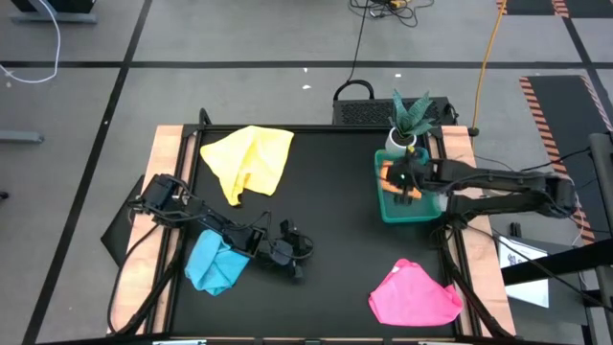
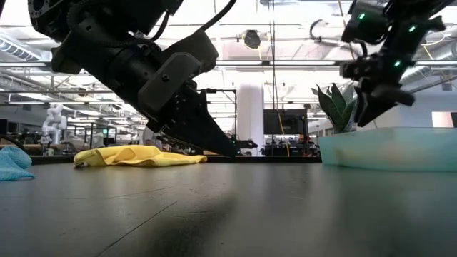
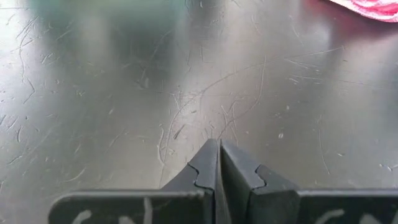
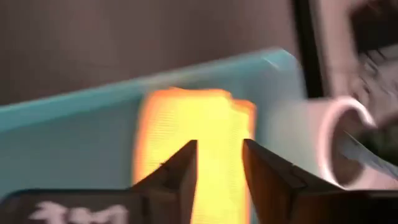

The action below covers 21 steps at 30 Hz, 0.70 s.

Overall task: Fold microfiber towels
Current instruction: Put the orange microfiber cloth into the green bin

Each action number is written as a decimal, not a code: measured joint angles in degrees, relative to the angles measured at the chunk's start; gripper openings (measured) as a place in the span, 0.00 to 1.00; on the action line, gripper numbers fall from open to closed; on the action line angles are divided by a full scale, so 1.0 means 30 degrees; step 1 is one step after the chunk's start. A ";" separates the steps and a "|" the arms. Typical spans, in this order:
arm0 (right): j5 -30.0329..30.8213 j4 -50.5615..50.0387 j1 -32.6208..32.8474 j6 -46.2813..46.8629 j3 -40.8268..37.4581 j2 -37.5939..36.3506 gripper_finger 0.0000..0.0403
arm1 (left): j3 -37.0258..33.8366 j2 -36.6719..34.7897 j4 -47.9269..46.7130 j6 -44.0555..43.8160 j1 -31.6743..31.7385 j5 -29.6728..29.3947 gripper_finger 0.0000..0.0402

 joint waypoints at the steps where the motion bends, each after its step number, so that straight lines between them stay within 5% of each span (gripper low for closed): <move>1: -0.0039 -0.0049 -0.0462 -0.0028 -0.0007 0.0188 0.20 | 0.0000 0.0000 0.0000 0.0000 0.0000 0.0000 0.05; 5: -0.0554 -0.0213 -0.2219 0.0281 0.0629 0.1172 0.04 | 0.0000 0.0000 0.0012 -0.0007 0.0139 -0.0034 0.05; 8: -0.0801 -0.0183 -0.3168 0.2187 0.2046 0.1832 0.02 | 0.0000 0.0000 0.0015 -0.0007 0.0307 -0.0029 0.05; 16: -0.7990 -0.1592 -0.4775 0.9374 0.4481 0.3675 0.01 | 0.0000 0.0000 0.0002 -0.0026 0.0488 -0.0029 0.05; 21: -0.6314 -0.5802 -0.5036 1.1585 0.4452 0.4985 0.00 | 0.0000 0.0000 0.0000 -0.0125 0.0193 0.0102 0.05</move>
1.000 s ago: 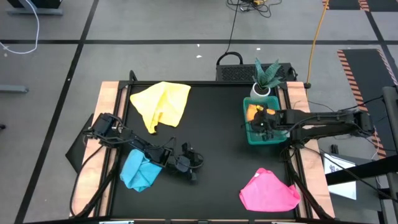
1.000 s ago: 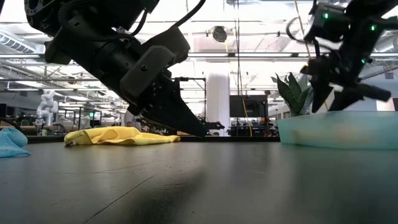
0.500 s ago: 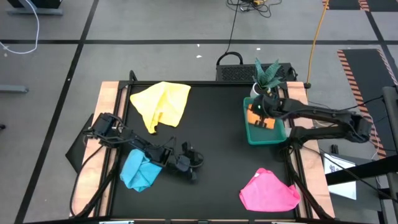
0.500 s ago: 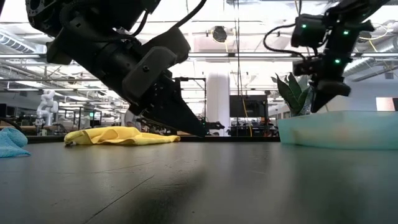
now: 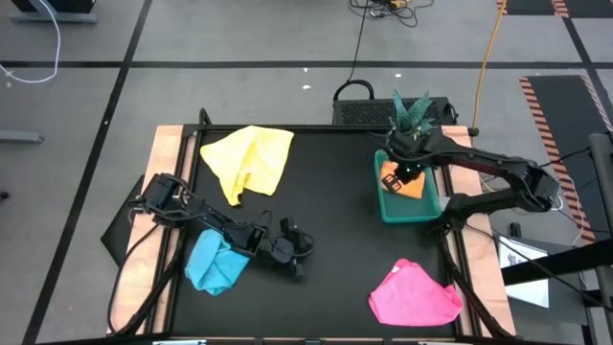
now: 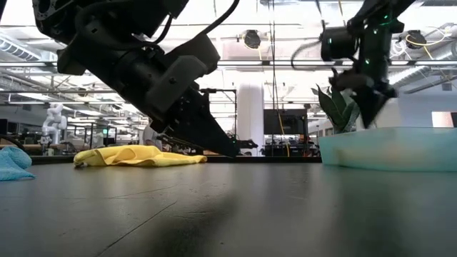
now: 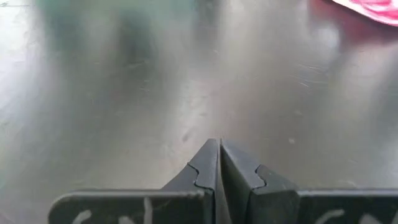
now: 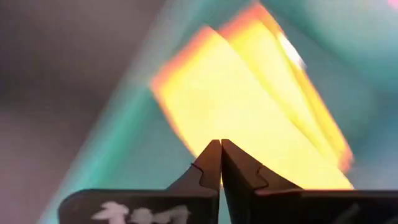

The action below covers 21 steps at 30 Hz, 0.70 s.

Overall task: Fold microfiber towels
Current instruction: Put the orange microfiber cloth into the green bin

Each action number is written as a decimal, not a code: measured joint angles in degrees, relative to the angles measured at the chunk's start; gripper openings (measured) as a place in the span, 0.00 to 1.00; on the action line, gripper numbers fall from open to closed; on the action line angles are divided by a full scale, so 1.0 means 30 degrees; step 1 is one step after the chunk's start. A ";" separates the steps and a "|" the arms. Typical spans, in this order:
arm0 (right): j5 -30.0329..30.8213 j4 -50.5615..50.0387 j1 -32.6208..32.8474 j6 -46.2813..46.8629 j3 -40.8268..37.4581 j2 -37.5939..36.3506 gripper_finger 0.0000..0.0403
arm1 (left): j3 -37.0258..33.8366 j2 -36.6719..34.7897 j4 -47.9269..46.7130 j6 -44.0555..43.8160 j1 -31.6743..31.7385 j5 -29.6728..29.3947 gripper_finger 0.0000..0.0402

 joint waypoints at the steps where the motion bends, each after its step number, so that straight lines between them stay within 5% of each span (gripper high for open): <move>1: 0.0621 -0.0515 -0.0106 0.0480 -0.0007 0.0274 0.00 | 0.0000 0.0000 0.0000 0.0008 -0.0068 0.0000 0.05; 14: 0.2276 0.1215 -0.0479 0.2037 -0.1926 0.4122 0.00 | -0.0005 0.0000 0.0178 0.0059 -0.0157 0.0044 0.05; 21: 0.3997 0.2270 -0.0432 -0.3657 -0.2033 0.5117 0.00 | -0.0007 0.0000 0.0438 0.0110 -0.0136 0.0044 0.05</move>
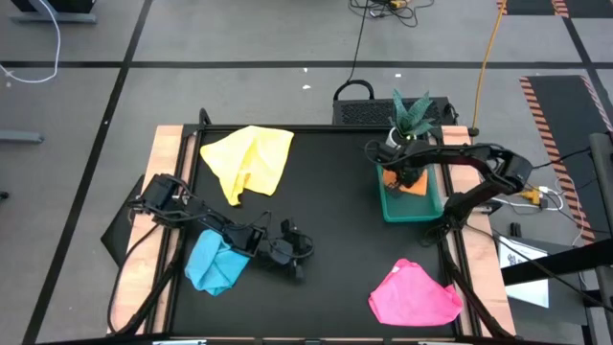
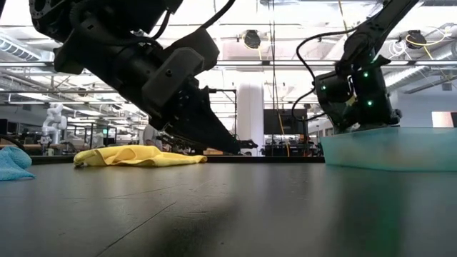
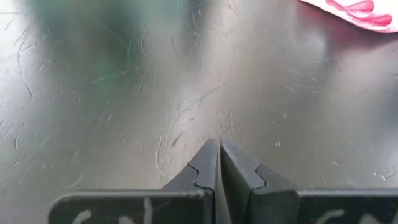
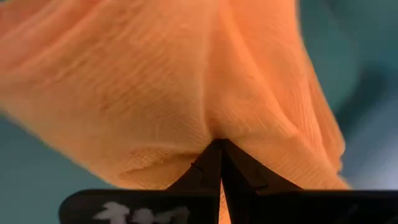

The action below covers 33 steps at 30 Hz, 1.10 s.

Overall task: Fold microfiber towels
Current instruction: Put the orange microfiber cloth into the green bin

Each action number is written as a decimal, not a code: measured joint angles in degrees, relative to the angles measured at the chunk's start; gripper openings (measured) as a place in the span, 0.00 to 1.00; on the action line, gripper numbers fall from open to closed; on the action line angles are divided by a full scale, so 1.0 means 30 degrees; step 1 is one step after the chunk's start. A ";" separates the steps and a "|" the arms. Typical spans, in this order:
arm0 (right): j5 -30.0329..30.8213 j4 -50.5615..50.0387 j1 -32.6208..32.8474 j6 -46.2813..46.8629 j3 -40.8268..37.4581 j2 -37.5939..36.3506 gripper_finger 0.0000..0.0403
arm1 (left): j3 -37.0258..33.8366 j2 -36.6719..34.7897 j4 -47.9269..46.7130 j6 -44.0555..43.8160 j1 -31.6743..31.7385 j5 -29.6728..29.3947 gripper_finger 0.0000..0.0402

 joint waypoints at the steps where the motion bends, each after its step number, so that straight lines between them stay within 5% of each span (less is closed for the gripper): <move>1: 0.0003 0.0355 0.0004 -0.1036 0.0000 -0.0007 0.00 | 0.0000 0.0000 -0.0001 0.0000 0.0001 0.0000 0.05; 6: 0.0498 0.2103 0.0045 -0.4601 0.0000 -0.0007 0.00 | 0.0000 0.0000 -0.0001 -0.0005 0.0001 0.0000 0.05; 11: 0.3235 0.2344 0.0604 -0.7206 0.0000 -0.0007 0.00 | 0.0000 0.0000 -0.0001 -0.0007 0.0001 0.0004 0.05; 19: 0.4093 0.0341 0.1788 -0.4427 0.0215 -0.1131 0.00 | 0.0000 0.0000 -0.0001 -0.0007 0.0001 0.0007 0.05; 27: -0.1382 -0.0445 0.0887 0.1605 0.0583 -0.4309 0.00 | 0.0000 0.0000 0.0064 -0.0019 0.0001 0.0007 0.05; 33: -0.4253 0.1422 -0.0146 0.2302 -0.0378 -0.4215 0.00 | 0.0000 0.0000 0.0074 -0.0029 -0.0006 0.0059 0.05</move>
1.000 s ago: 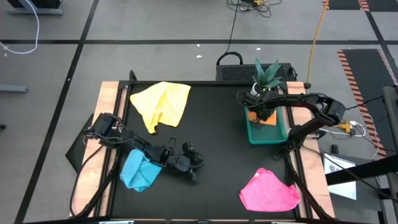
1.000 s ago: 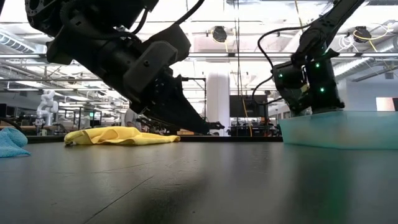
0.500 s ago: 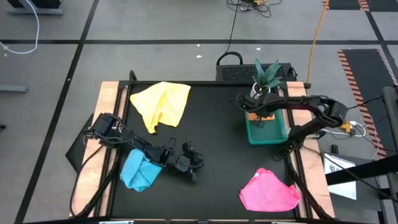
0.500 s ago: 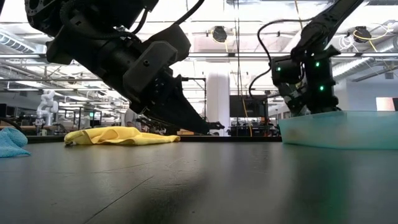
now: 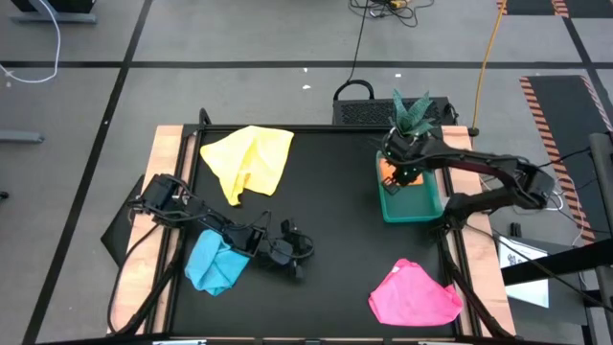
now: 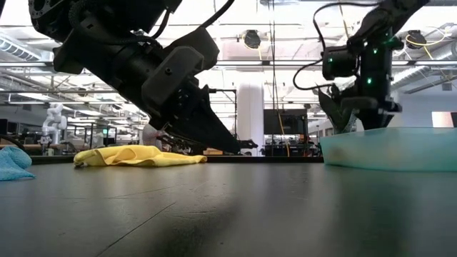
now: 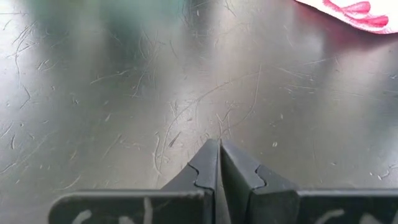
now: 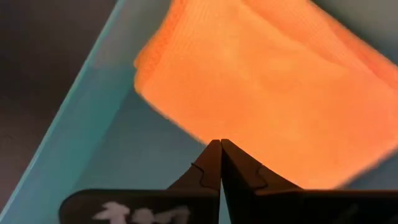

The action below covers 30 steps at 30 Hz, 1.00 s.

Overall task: Fold microfiber towels
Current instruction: Put the orange microfiber cloth into the green bin, then fold the blue microfiber cloth

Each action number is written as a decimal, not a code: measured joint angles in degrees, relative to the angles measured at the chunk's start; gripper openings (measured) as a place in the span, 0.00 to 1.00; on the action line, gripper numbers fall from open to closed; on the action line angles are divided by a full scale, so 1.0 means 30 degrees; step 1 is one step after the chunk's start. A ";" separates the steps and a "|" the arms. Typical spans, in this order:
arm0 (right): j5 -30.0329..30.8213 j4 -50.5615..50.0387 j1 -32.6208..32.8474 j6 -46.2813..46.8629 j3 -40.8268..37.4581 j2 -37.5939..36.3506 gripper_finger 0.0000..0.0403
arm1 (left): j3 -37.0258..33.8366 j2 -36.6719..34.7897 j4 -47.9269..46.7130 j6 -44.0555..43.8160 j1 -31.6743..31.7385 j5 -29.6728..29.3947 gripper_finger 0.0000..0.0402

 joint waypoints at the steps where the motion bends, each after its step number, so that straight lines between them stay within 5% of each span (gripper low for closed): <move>1: -0.0138 0.0676 -0.0007 -0.0116 -0.0326 0.0099 0.00 | 0.0000 0.0000 -0.0003 0.0000 0.0000 0.0150 0.05; 7: -0.0013 0.4252 -0.0326 0.0439 -0.1781 0.0596 0.00 | 0.0000 0.0000 -0.0005 0.0117 0.0000 0.0269 0.05; 14: 0.1324 0.4329 -0.1335 0.1263 -0.1900 0.0475 0.00 | 0.0000 0.0000 -0.0006 0.0175 0.0003 0.0269 0.05; 24: 0.0655 0.2500 -0.0495 0.1757 -0.1363 -0.3129 0.00 | 0.0000 0.0000 0.0004 0.0168 0.0000 0.0269 0.05; 30: 0.2165 0.2335 0.2001 0.2910 -0.1356 -0.5880 0.00 | 0.0000 0.0000 0.0017 0.0168 0.0000 0.0269 0.05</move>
